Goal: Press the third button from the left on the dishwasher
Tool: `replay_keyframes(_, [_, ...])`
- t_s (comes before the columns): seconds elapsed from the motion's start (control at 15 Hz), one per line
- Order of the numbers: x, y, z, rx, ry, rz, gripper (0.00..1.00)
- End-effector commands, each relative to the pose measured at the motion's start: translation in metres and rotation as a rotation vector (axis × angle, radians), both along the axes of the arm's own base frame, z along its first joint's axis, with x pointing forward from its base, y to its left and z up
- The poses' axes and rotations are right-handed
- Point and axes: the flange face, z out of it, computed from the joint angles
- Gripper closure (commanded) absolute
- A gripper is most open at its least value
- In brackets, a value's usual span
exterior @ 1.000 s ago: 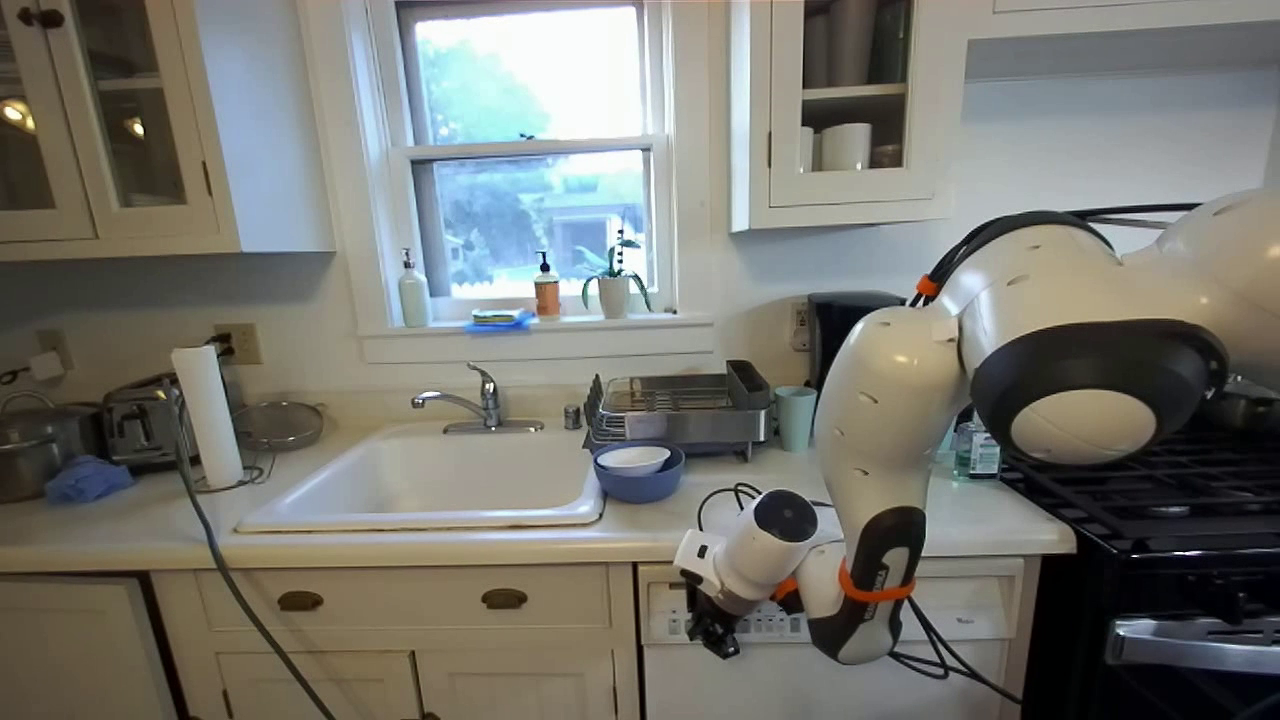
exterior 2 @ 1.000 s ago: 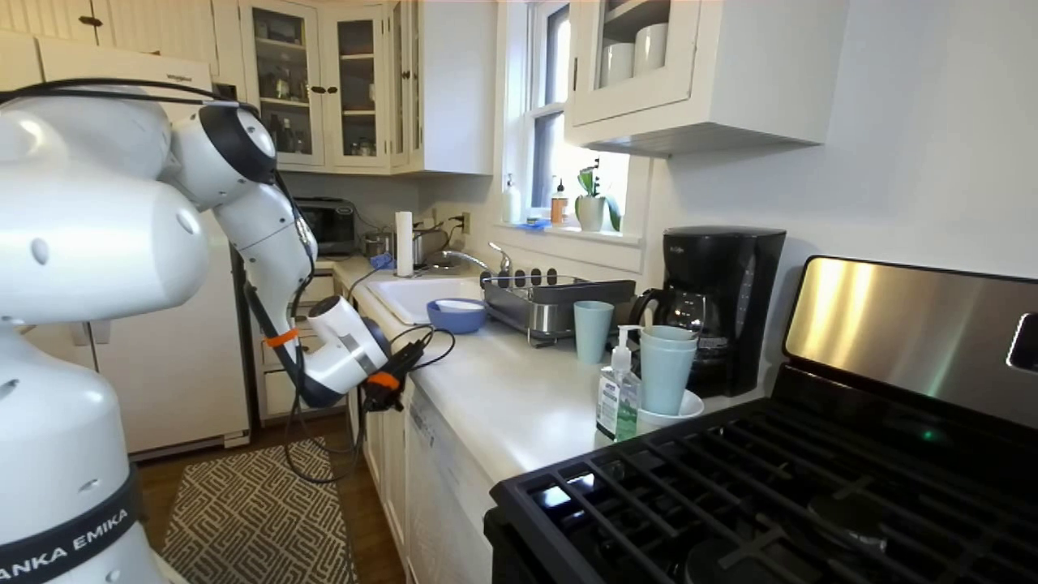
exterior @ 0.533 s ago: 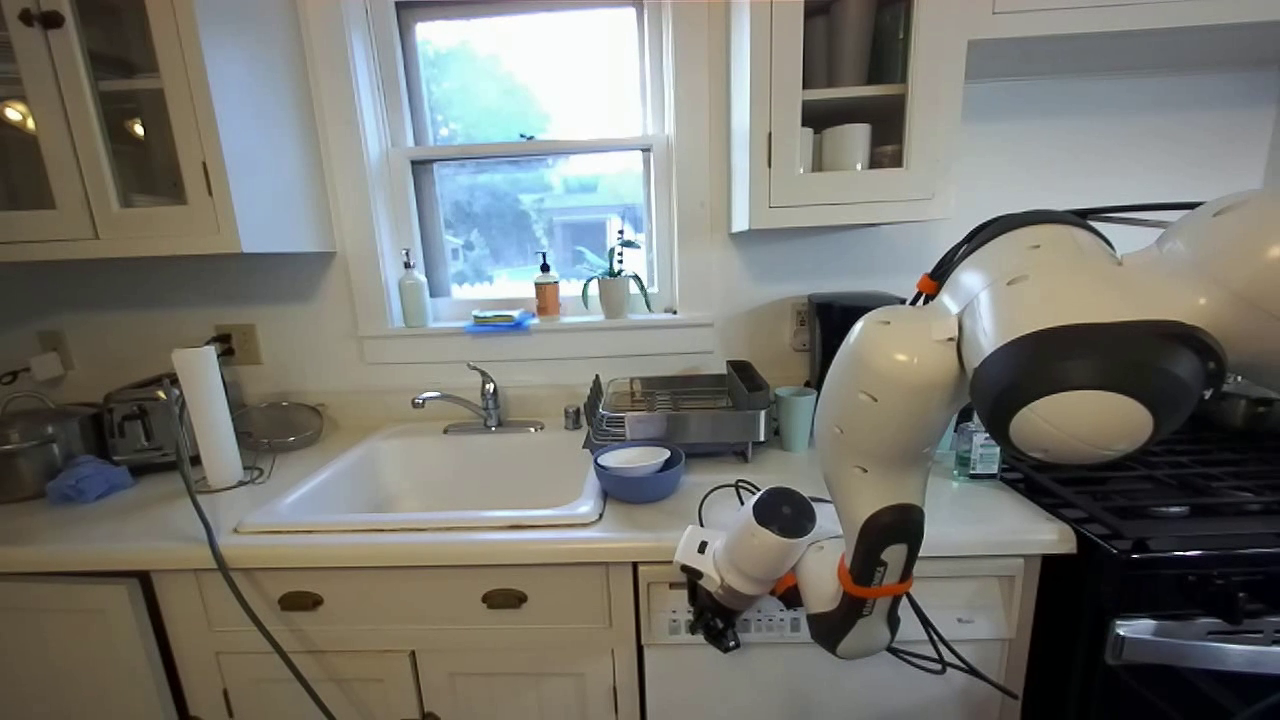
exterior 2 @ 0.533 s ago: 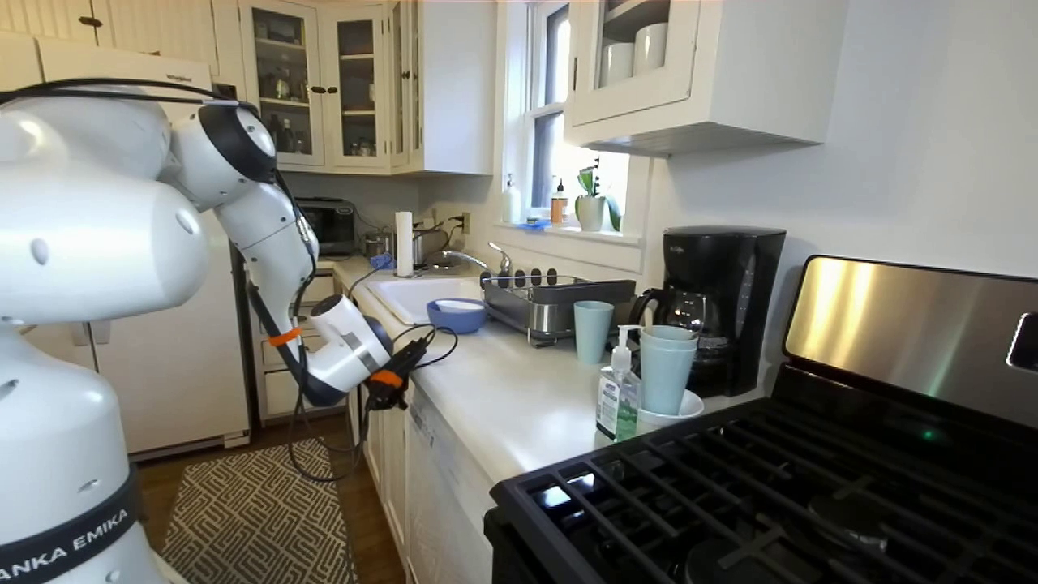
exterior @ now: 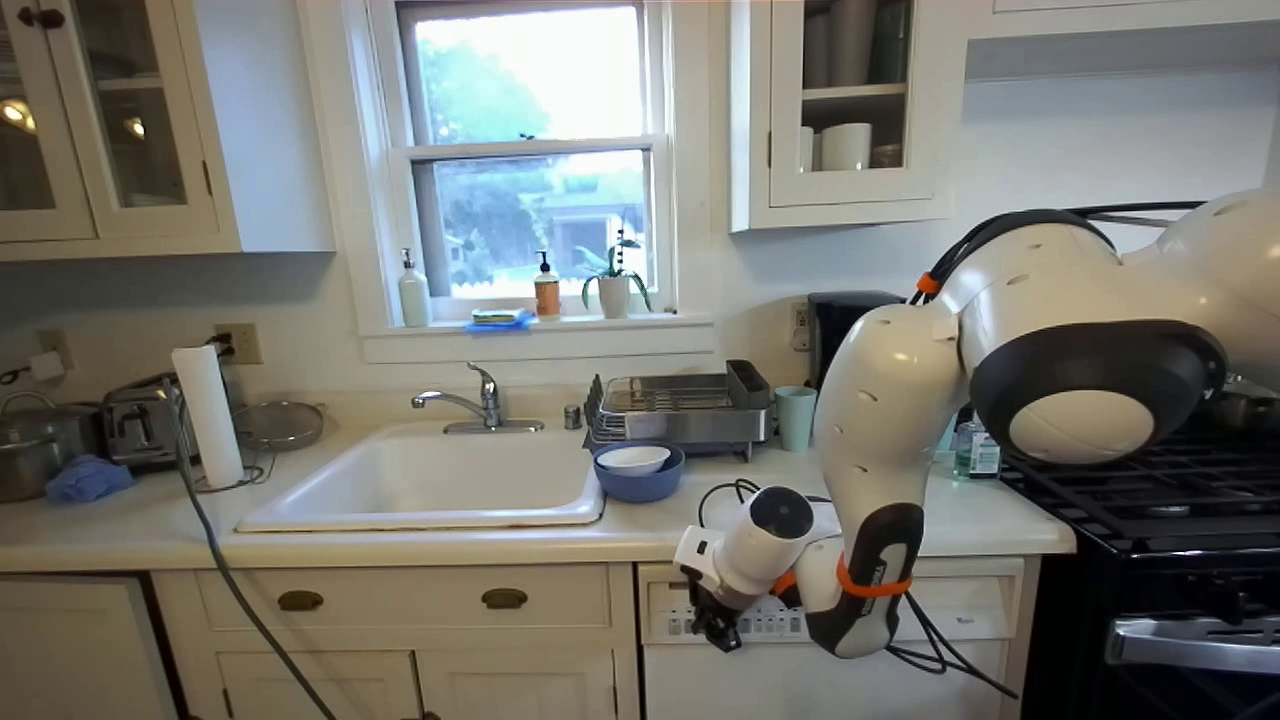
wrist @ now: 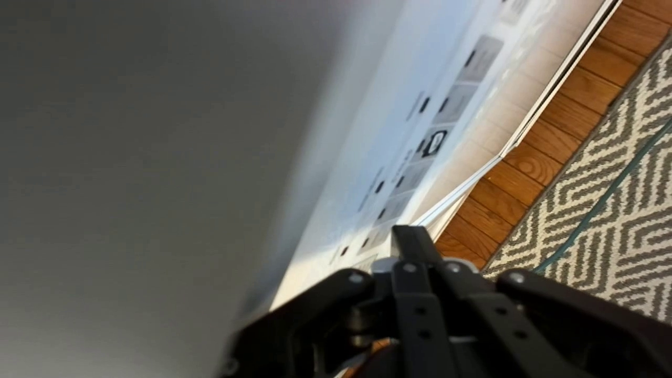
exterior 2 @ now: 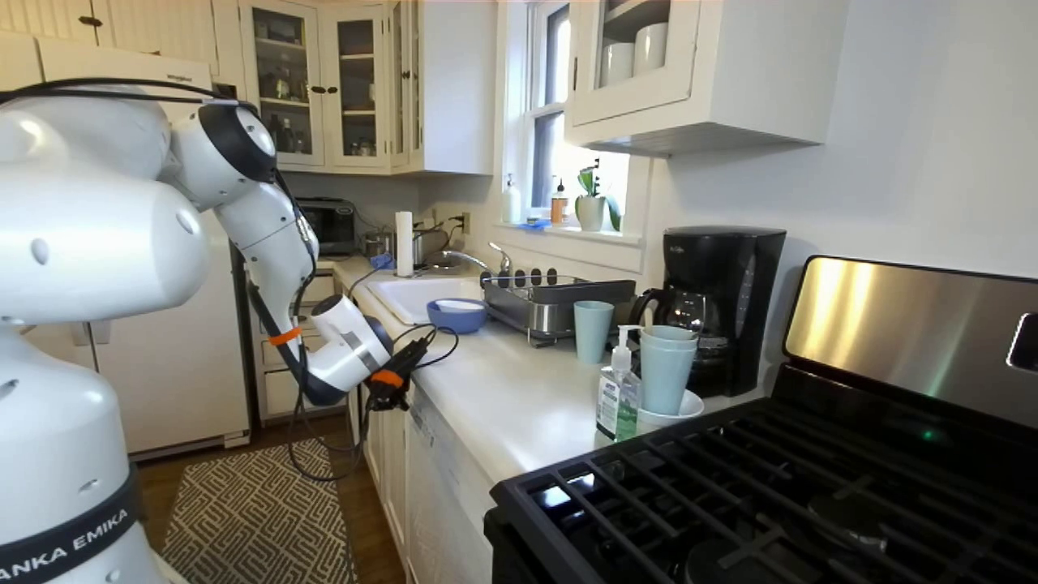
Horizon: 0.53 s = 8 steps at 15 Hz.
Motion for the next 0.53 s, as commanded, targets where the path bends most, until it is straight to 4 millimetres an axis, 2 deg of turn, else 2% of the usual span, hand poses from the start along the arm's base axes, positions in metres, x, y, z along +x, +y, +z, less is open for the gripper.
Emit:
replay_keyframes(0.0, [0.008,-0.0069,-0.0166,-0.03,0.011,-0.002,0.99])
replay_keyframes(0.27, [0.01,-0.0069,-0.0202,-0.042,0.019,-0.004,0.97])
replay_keyframes(0.47, [0.0125,-0.0071,-0.0199,-0.044,0.007,-0.002,1.0])
